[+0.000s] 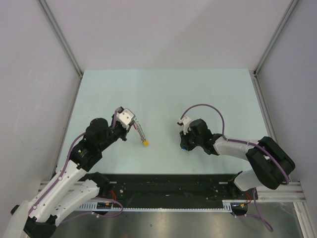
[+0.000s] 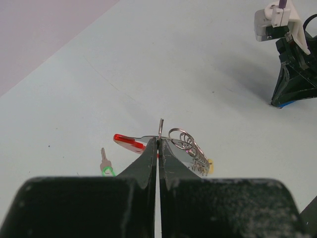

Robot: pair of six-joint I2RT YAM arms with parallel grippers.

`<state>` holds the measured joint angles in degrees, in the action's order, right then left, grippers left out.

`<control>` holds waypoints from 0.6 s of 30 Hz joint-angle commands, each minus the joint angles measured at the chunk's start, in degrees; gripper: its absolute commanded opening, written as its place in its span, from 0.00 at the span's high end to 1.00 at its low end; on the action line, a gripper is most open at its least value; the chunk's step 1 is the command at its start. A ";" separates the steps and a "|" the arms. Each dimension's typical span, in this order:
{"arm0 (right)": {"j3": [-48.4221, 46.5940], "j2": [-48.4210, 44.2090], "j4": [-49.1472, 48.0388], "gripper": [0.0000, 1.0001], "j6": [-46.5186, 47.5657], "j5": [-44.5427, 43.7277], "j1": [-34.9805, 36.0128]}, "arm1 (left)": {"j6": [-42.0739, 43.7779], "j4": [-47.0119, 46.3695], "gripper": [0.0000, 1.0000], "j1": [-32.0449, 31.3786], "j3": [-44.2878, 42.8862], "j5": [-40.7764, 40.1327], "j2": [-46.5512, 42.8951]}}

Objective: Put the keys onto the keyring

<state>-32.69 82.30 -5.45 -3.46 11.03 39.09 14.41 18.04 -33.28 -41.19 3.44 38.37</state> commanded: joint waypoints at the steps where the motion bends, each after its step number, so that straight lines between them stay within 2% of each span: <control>1: -0.01 -0.30 -1.67 0.90 -0.58 -0.83 -0.24 | -0.62 -3.89 1.00 0.41 -0.12 1.04 -0.49; 4: -0.01 -1.79 -1.23 1.00 -0.32 -0.66 -0.16 | -0.62 -3.89 1.00 0.41 -0.21 1.30 -0.58; 11: -1.32 -10.48 1.14 1.00 2.58 0.75 -0.24 | 0.52 -4.68 0.99 0.41 0.23 6.75 -1.02; 18: -6.94 -18.13 10.72 1.00 7.76 5.14 -0.16 | 3.33 -5.47 1.00 0.41 0.06 16.58 -0.14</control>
<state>-34.44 68.07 -0.21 0.12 13.08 39.07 15.44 16.99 -33.23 -40.66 11.77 38.13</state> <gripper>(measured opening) 0.009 0.006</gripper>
